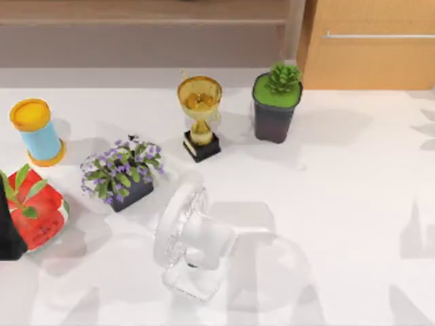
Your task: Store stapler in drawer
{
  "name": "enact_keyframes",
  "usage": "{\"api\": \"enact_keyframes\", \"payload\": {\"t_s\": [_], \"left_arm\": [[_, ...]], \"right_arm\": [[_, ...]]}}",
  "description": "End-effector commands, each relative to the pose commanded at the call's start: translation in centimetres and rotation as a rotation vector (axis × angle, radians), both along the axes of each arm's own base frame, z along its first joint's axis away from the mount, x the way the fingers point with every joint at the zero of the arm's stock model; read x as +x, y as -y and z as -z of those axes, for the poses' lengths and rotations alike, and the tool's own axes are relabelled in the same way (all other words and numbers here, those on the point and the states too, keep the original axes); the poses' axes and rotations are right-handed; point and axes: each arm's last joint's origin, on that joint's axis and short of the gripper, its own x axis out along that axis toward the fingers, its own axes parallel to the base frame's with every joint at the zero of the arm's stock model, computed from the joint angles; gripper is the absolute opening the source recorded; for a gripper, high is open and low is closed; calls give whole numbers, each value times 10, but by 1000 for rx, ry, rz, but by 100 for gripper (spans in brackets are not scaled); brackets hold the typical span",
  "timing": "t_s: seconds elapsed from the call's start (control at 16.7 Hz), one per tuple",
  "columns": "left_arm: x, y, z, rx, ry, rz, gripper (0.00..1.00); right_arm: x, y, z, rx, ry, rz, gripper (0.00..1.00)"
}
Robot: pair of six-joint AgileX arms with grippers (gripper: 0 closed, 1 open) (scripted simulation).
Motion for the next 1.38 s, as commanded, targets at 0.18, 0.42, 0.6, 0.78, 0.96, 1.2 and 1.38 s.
{"api": "enact_keyframes", "payload": {"t_s": [0.18,0.42,0.6,0.78,0.96,1.2,1.38], "left_arm": [[0,0,0,0,0,0,100],[0,0,0,0,0,0,100],[0,0,0,0,0,0,100],[0,0,0,0,0,0,100],[0,0,0,0,0,0,100],[0,0,0,0,0,0,100],[0,0,0,0,0,0,100]], "right_arm": [[0,0,-2,-10,4,0,100],[6,0,-26,-150,35,6,100],[23,0,-55,-343,54,13,100],[58,-2,-81,-575,62,18,100],[109,-7,-90,-815,43,8,100],[187,-20,-68,-1102,10,-18,100],[234,-32,-35,-1277,-2,-22,100]]}}
